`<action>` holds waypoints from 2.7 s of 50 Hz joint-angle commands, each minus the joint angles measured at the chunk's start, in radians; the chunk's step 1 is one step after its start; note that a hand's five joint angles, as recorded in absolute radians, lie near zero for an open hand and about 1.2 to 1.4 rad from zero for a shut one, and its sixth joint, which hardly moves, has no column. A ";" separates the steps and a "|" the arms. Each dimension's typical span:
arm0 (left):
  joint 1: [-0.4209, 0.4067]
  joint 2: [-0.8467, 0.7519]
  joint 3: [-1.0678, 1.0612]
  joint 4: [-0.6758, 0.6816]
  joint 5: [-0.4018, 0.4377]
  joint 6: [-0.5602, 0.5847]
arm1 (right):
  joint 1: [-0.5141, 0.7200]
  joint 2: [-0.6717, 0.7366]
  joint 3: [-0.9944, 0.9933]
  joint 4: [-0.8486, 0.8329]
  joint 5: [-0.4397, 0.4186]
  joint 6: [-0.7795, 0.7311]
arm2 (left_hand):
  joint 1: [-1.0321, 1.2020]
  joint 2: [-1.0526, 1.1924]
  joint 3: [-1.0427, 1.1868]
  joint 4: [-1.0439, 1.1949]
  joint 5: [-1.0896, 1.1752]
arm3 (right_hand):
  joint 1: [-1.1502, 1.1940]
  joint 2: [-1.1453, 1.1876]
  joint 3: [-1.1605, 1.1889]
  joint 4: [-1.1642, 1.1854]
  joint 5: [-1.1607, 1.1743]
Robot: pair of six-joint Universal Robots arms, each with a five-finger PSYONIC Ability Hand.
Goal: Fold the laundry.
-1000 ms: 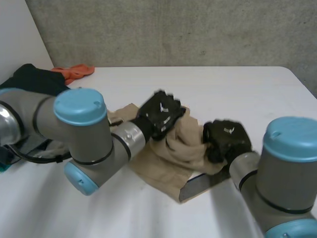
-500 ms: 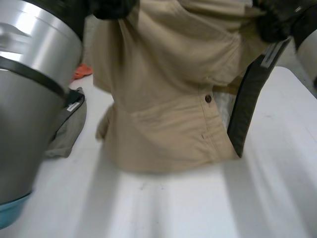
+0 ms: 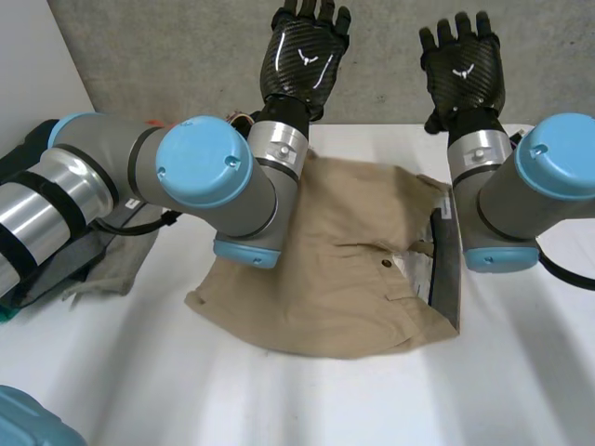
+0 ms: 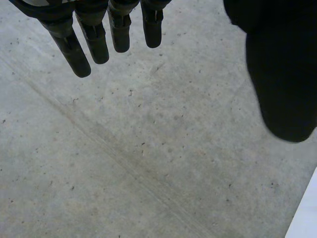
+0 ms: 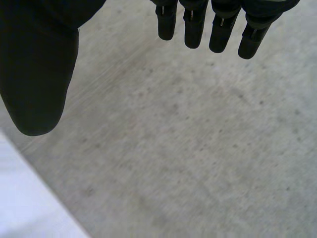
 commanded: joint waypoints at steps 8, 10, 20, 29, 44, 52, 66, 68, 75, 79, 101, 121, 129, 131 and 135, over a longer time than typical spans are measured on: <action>0.073 0.483 -0.599 -0.169 -0.084 -0.202 | -0.081 -0.272 0.234 0.619 -0.258 -0.052 | 0.074 0.064 0.056 0.064 0.043 | -0.060 -0.042 -0.041 -0.042 -0.051; 0.073 0.540 -0.671 -0.210 -0.082 -0.224 | -0.087 -0.304 0.277 0.723 -0.292 -0.062 | 0.074 0.064 0.056 0.064 0.043 | -0.060 -0.042 -0.041 -0.042 -0.051; 0.098 0.767 -1.077 -0.382 -0.076 -0.315 | -0.089 -0.311 0.461 0.779 -0.386 -0.177 | 0.456 0.445 0.437 0.445 0.425 | 0.158 0.177 0.178 0.177 0.168; 0.240 0.746 -1.208 -0.419 -0.013 -0.347 | -0.075 -0.196 0.536 0.575 -0.383 -0.201 | 0.597 0.587 0.579 0.586 0.566 | 0.340 0.358 0.360 0.358 0.350; 0.322 0.580 -1.179 -0.323 0.174 -0.341 | -0.089 -0.150 0.532 0.426 -0.236 -0.175 | 0.342 0.331 0.323 0.331 0.310 | 1.161 1.180 1.181 1.180 1.171; 0.319 0.479 -1.125 -0.218 0.182 -0.325 | -0.092 -0.173 0.527 0.411 -0.139 -0.041 | 0.453 0.442 0.434 0.442 0.422 | 1.161 1.180 1.181 1.180 1.171; 0.251 0.349 -1.002 -0.203 0.182 -0.301 | -0.095 -0.208 0.523 0.416 -0.130 -0.021 | 1.160 1.149 1.141 1.149 1.129 | 1.161 1.180 1.181 1.180 1.171; 0.239 0.355 -0.999 -0.212 0.177 -0.301 | -0.097 -0.213 0.517 0.420 -0.128 -0.021 | 1.204 1.194 1.186 1.194 1.173 | 1.161 1.180 1.181 1.180 1.171; 0.245 0.529 -1.004 -0.282 0.165 -0.305 | -0.094 -0.280 0.484 0.494 -0.128 -0.058 | 1.204 1.194 1.186 1.194 1.173 | 1.161 1.180 1.181 1.180 1.171; 0.245 0.672 -0.999 -0.379 0.165 -0.304 | -0.095 -0.381 0.417 0.652 -0.128 -0.125 | 1.204 1.194 1.186 1.194 1.173 | 1.161 1.180 1.181 1.180 1.171; 0.231 0.722 -0.812 -0.542 0.111 -0.305 | -0.091 -0.458 0.205 0.903 -0.128 -0.294 | 1.204 1.194 1.186 1.194 1.173 | 1.161 1.180 1.181 1.180 1.171; 0.221 0.259 -0.048 -0.088 -0.012 -0.233 | -0.051 -0.197 0.027 -0.252 0.013 -0.242 | 1.204 1.194 1.186 1.194 1.173 | 1.161 1.180 1.181 1.180 1.171; 0.215 0.352 -0.068 -0.009 -0.071 -0.232 | -0.032 -0.200 -0.042 -0.127 -0.007 -0.233 | 1.204 1.194 1.186 1.194 1.173 | 1.161 1.180 1.181 1.180 1.171; 0.216 0.353 -0.118 -0.036 -0.073 -0.235 | -0.031 -0.199 -0.042 -0.075 -0.008 -0.231 | 1.204 1.194 1.186 1.194 1.173 | 1.161 1.180 1.181 1.180 1.171; 0.216 0.375 -0.267 -0.059 -0.071 -0.241 | -0.026 -0.168 -0.030 0.046 -0.015 -0.222 | 1.204 1.194 1.186 1.194 1.173 | 1.161 1.180 1.181 1.180 1.171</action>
